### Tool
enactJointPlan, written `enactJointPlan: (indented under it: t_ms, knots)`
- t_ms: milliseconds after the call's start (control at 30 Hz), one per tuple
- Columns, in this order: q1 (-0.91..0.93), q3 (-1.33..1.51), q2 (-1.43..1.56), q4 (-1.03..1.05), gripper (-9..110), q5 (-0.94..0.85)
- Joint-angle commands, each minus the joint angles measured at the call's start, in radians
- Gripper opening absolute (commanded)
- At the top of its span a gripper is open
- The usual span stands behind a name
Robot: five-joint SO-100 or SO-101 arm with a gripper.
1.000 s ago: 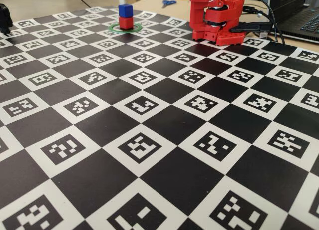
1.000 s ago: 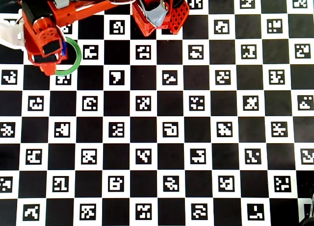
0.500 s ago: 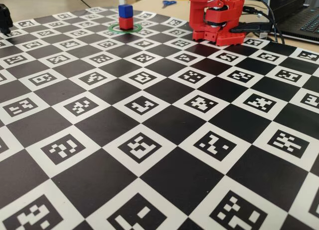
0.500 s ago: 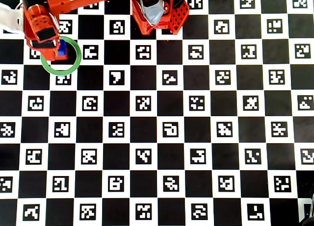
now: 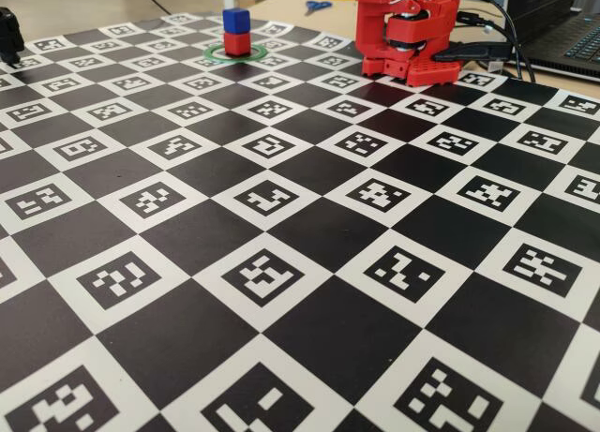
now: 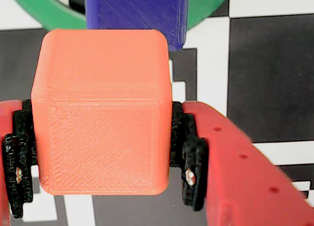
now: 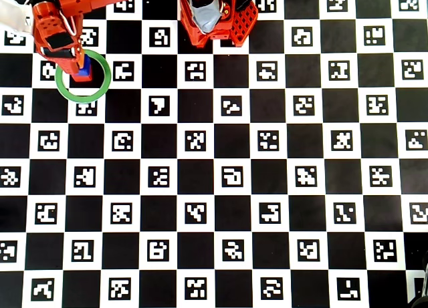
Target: Grab the red cube then put it in the green circle then put the blue cube on top and finally the orange cube on top
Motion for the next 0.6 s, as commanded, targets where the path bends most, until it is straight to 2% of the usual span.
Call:
enactJointPlan:
  t_ms: [0, 567]
  knots:
    - [0.012, 0.006, 0.107, -0.031, 11, 0.003]
    - [0.029, 0.072, 0.094, -0.075, 11, -0.014]
